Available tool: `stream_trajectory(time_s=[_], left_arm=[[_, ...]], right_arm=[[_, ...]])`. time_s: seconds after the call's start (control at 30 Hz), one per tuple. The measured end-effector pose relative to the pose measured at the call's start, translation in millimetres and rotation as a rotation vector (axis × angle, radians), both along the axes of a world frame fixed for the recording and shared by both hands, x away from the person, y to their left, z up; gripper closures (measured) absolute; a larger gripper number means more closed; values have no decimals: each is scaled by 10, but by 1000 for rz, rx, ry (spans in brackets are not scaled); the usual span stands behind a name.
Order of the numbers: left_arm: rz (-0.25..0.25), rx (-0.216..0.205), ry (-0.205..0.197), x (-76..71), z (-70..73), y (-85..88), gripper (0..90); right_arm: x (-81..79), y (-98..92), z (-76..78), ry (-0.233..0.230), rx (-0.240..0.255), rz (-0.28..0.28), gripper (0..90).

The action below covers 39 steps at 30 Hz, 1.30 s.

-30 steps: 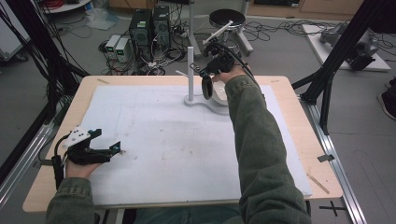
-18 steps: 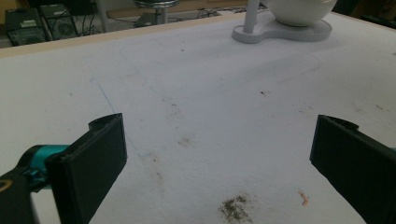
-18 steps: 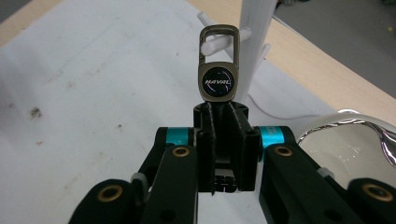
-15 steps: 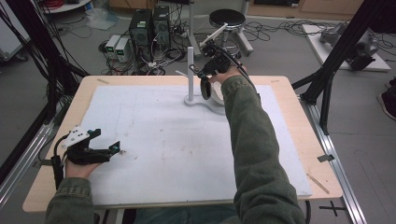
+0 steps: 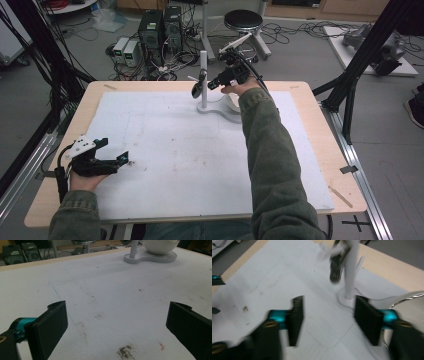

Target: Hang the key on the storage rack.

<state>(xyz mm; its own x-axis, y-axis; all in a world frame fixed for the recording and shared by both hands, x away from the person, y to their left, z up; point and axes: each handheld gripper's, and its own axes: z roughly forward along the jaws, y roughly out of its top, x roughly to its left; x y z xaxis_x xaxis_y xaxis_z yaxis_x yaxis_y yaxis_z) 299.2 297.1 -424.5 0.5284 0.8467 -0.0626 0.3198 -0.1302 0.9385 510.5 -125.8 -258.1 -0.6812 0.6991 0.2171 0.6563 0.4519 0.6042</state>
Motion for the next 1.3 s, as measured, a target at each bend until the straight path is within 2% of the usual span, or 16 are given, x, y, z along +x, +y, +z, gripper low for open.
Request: stream_trajectory(time_s=[0.03,0.1,0.13,0.17,0.3,0.37,0.4,0.47,0.5,0.53,0.67,0.77,0.93,1.0,1.2,1.3], left_arm=[[-3,5,2,-2,1,-3,43],[-5,6,2,-3,1,-4,43],[-5,8,1,-4,2,-7,43],[-5,5,2,-3,1,-9,44],[-6,8,4,-2,-1,-17,44],[-4,9,3,-2,1,-15,44],[-5,11,3,-3,2,-10,44],[-6,9,2,-6,5,-8,43],[-4,10,2,-6,5,-8,43],[-4,9,2,-5,4,-9,44],[-6,11,-1,-7,5,-14,43],[-6,13,0,-7,6,-15,44],[-7,10,3,-11,6,-22,44],[-6,13,5,-10,6,-20,43],[-5,16,8,-11,5,-22,44],[-4,16,7,-12,5,-21,43]], right_arm=[[-58,-24,-66,-19,-23,-17,180],[-90,-69,-135,-16,-24,-26,89],[-107,-94,-162,-18,-27,-29,82],[-122,-119,-186,-15,-31,-40,0],[-158,-247,-276,14,-20,-115,4],[-171,-296,-295,13,-72,-141,4],[-185,-326,-295,12,-78,-138,4],[-228,-407,-281,1,-31,-130,5],[-228,-407,-281,1,-31,-130,5],[-278,-484,-273,-17,-2,-132,4],[-376,-579,-261,-21,-13,-131,4],[-446,-665,-239,-32,52,-130,4],[-503,-752,-258,-22,36,-133,5],[-545,-792,-265,-6,7,-121,5],[-681,-799,-302,-15,33,-81,5],[-717,-794,-333,-18,16,-74,5]])
